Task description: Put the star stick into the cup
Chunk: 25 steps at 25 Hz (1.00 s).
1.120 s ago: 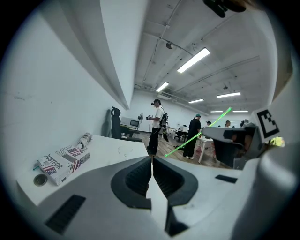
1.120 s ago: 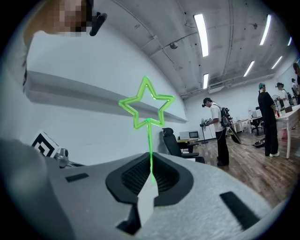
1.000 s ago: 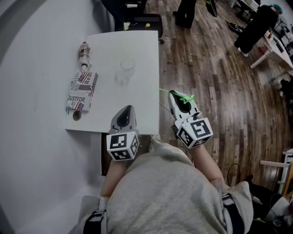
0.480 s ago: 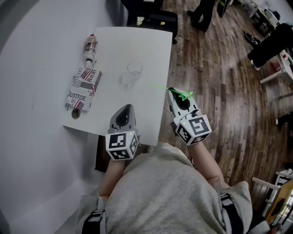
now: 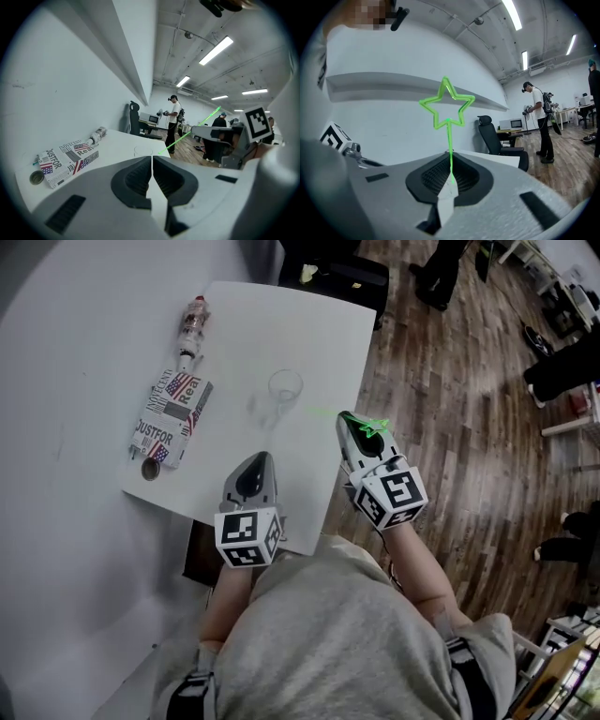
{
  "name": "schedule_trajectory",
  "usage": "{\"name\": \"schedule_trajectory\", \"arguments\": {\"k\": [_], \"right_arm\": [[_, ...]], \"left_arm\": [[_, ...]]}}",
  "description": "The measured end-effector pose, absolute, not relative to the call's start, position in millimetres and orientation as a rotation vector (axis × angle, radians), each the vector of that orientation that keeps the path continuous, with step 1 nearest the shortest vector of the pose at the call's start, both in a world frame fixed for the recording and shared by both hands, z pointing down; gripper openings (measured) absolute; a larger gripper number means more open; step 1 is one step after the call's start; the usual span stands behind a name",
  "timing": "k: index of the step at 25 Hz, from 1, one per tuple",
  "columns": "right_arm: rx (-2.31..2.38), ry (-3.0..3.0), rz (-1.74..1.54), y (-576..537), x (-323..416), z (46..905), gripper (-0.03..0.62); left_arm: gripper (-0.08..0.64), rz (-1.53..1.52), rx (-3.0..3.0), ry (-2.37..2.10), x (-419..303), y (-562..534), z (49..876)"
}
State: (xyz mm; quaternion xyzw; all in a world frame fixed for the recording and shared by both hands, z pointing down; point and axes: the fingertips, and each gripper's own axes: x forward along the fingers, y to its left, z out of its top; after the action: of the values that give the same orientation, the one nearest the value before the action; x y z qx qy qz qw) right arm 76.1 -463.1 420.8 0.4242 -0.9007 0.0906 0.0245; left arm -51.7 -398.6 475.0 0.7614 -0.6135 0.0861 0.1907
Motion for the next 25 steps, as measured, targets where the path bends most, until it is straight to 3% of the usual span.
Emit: {"name": "schedule_trajectory", "arguments": {"k": [25], "right_arm": [[1.125, -2.753, 0.346, -531, 32, 491, 0.009]], "left_arm": [[0.009, 0.288, 2.029, -1.775, -61, -423, 507]]}}
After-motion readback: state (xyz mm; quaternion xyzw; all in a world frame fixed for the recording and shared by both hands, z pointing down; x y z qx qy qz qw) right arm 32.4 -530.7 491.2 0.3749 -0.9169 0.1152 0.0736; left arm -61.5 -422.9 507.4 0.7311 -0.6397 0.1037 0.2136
